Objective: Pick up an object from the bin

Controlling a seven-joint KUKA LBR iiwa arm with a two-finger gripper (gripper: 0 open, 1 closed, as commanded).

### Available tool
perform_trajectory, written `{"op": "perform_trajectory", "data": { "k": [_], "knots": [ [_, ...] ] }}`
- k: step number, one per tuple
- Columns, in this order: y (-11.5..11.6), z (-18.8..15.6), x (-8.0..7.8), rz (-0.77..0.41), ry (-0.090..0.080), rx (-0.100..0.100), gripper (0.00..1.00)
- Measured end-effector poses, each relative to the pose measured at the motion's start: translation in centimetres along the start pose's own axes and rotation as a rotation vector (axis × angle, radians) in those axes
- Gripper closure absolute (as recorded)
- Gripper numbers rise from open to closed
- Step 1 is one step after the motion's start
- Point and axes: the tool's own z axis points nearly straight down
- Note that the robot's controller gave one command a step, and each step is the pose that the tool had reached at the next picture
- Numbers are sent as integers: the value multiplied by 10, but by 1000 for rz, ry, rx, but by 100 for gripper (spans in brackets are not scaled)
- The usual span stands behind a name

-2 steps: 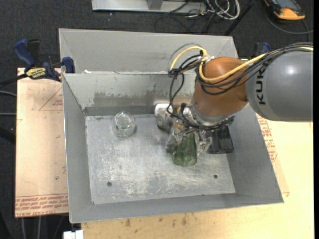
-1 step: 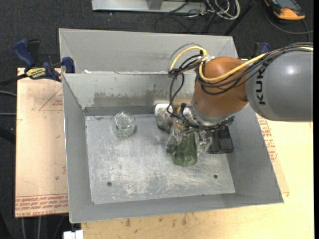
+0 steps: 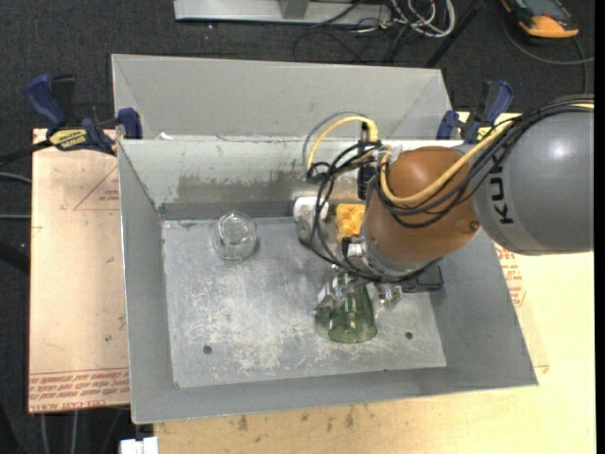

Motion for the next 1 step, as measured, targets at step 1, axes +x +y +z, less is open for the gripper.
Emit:
{"op": "perform_trajectory", "data": {
  "k": [1],
  "knots": [
    [3,3,-1,0,-2,-8,0]
  ]
}}
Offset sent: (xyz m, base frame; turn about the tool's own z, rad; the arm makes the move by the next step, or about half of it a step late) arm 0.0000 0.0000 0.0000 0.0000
